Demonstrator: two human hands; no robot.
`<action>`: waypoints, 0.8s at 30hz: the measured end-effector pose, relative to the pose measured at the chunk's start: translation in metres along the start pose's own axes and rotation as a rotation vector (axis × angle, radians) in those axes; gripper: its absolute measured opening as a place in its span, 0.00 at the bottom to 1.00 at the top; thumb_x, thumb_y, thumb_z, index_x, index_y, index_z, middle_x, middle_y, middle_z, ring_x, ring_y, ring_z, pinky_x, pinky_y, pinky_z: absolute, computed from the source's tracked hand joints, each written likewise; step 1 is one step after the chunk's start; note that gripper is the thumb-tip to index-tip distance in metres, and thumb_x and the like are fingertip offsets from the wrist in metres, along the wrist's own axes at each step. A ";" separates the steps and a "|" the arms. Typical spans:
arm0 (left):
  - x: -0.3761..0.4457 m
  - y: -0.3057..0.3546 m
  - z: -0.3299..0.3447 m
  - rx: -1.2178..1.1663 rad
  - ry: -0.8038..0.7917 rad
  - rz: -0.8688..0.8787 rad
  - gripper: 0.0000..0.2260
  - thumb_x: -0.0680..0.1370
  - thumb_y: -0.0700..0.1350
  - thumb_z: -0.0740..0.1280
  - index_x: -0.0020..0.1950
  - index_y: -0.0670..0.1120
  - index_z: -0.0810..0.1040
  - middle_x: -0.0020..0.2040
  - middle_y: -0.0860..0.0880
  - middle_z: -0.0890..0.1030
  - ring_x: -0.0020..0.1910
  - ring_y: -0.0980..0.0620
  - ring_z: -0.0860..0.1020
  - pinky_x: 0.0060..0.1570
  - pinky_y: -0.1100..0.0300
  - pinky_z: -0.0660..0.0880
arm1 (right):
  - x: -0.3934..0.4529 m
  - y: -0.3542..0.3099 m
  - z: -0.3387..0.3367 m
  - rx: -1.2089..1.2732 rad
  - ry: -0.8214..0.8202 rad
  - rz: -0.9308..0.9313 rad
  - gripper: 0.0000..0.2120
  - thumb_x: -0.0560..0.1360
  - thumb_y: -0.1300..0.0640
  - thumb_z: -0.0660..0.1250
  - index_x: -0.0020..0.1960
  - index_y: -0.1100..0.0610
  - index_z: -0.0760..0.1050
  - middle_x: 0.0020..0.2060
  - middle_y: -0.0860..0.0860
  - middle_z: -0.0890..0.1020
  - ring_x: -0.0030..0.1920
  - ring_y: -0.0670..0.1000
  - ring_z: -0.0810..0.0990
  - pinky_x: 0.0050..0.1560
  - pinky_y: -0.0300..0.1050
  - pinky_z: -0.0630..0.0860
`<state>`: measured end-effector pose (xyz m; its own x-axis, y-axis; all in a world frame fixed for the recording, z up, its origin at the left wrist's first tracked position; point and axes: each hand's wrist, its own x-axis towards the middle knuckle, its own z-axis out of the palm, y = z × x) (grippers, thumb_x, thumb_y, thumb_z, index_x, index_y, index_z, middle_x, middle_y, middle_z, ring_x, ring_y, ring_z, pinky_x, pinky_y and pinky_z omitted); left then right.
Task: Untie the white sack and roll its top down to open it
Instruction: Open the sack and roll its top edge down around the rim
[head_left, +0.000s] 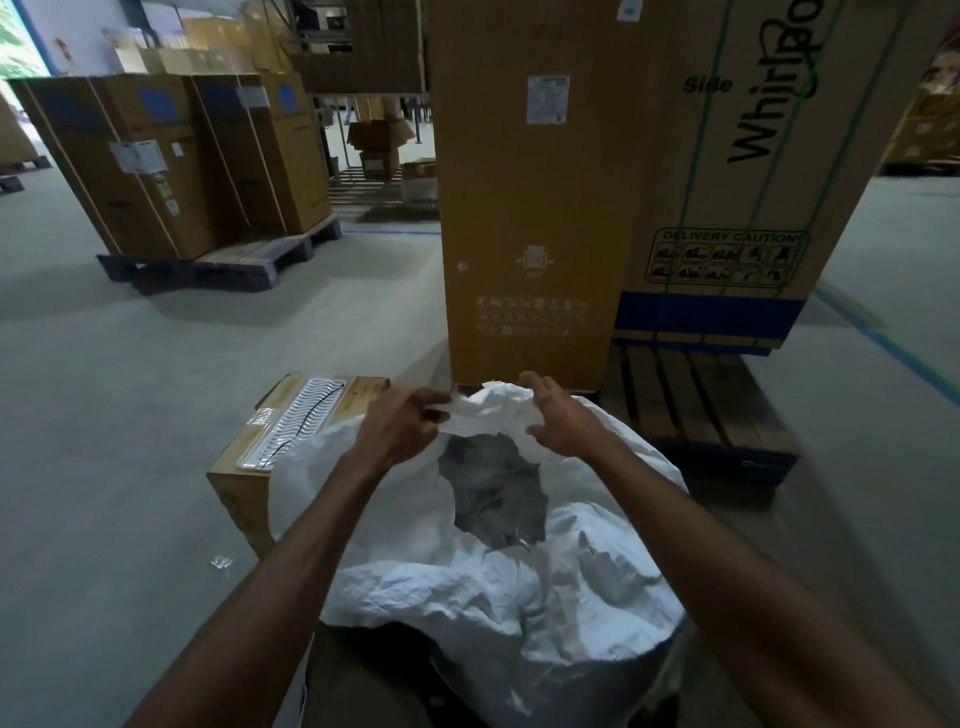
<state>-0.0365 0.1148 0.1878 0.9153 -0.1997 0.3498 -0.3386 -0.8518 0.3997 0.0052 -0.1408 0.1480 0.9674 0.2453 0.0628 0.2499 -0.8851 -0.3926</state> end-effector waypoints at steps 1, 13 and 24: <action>-0.001 0.004 0.002 -0.005 -0.043 0.027 0.17 0.76 0.38 0.72 0.63 0.51 0.84 0.50 0.48 0.85 0.38 0.52 0.75 0.40 0.63 0.70 | 0.003 -0.004 0.002 -0.035 0.036 -0.002 0.40 0.76 0.60 0.74 0.78 0.45 0.55 0.71 0.56 0.68 0.56 0.57 0.79 0.48 0.48 0.78; 0.000 -0.015 0.006 -0.011 -0.178 0.065 0.20 0.74 0.34 0.66 0.57 0.54 0.87 0.55 0.50 0.85 0.39 0.59 0.74 0.35 0.67 0.67 | 0.011 -0.003 0.002 -0.386 -0.166 -0.131 0.26 0.75 0.55 0.73 0.73 0.53 0.74 0.73 0.52 0.72 0.75 0.57 0.69 0.70 0.54 0.69; 0.008 0.007 0.053 0.038 -0.484 -0.048 0.31 0.71 0.58 0.74 0.73 0.51 0.74 0.64 0.49 0.81 0.58 0.48 0.78 0.50 0.57 0.75 | 0.004 0.001 0.012 -0.011 -0.108 0.153 0.30 0.64 0.56 0.85 0.62 0.58 0.77 0.59 0.55 0.79 0.52 0.53 0.79 0.45 0.43 0.78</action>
<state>-0.0204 0.0811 0.1484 0.9291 -0.3542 -0.1061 -0.2935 -0.8810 0.3710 0.0084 -0.1357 0.1367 0.9844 0.1477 -0.0955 0.1011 -0.9196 -0.3797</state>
